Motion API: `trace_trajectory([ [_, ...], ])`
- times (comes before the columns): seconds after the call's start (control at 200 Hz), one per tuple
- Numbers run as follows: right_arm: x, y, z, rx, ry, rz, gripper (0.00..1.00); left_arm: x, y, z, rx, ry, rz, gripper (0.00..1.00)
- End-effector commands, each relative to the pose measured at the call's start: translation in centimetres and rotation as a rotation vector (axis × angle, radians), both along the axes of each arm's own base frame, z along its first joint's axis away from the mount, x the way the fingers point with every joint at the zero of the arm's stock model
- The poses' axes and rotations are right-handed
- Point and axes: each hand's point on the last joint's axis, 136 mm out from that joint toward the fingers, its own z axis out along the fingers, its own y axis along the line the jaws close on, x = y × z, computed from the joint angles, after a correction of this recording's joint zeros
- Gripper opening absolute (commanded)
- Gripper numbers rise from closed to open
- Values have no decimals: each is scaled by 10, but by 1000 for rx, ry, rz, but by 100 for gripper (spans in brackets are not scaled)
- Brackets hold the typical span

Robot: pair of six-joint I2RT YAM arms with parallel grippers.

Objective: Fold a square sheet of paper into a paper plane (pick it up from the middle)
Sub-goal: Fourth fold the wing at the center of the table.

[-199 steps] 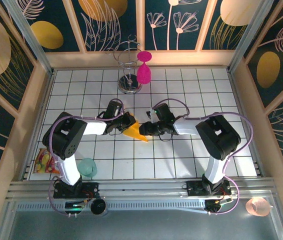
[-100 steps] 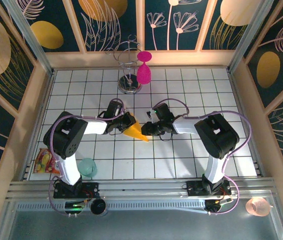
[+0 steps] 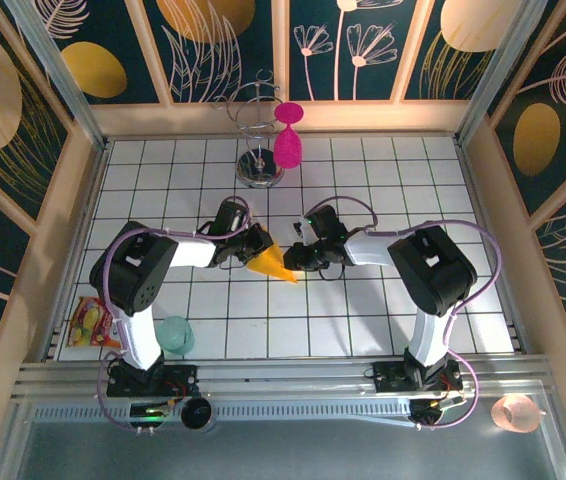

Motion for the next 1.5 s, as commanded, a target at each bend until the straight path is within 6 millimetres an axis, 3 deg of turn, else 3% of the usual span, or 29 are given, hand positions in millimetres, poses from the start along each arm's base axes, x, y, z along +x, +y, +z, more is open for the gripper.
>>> trace_trajectory([
  [0.0, -19, -15, -46, -133, 91, -3, 24, 3, -3, -4, 18, -4, -15, 8],
  [0.37, -22, -20, -56, -179, 112, -14, 24, 1, 1, -13, 49, 13, -11, 8],
  [0.616, -18, -17, -48, -156, 104, -29, 23, -3, 7, -23, 75, 44, 6, 7],
  [0.746, -8, -13, -29, -96, 79, -58, 24, -5, 10, -27, 87, 56, 8, 7],
  [0.966, 23, -11, 36, 38, -52, -140, 31, -8, 10, -33, 95, 72, 1, 7],
  [1.126, 21, 0, 57, 96, -62, -85, 30, -8, 11, -34, 103, 72, -3, 7],
  [1.337, 6, 31, 56, 147, -14, 46, 16, -10, 11, -37, 106, 78, -6, 7],
  [1.497, 7, 41, 39, 130, 32, 78, 10, -11, 11, -36, 105, 78, -8, 7],
])
